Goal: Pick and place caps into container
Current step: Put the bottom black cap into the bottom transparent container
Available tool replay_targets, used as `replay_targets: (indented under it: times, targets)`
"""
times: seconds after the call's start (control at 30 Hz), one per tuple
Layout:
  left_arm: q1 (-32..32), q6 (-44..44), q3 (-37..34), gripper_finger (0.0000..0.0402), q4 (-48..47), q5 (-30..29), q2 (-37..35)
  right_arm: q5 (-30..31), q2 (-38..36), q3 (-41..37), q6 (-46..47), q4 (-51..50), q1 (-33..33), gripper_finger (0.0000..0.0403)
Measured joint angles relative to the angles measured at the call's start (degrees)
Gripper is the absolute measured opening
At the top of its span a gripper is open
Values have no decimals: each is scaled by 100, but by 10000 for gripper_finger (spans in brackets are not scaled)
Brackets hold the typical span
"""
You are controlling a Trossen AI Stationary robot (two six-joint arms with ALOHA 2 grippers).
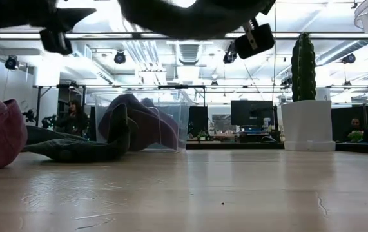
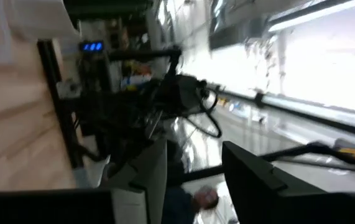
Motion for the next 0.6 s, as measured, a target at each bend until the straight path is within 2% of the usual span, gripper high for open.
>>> replay_targets:
  times: [0.43,0.6]
  targets:
    - [-69,946,2163,153,-1847,1321,2480,-610,0,71,34,21,26,13]
    - [-145,1007,2688,153,-1796,1920,3140,-682,0,245,-23,39,28,13]
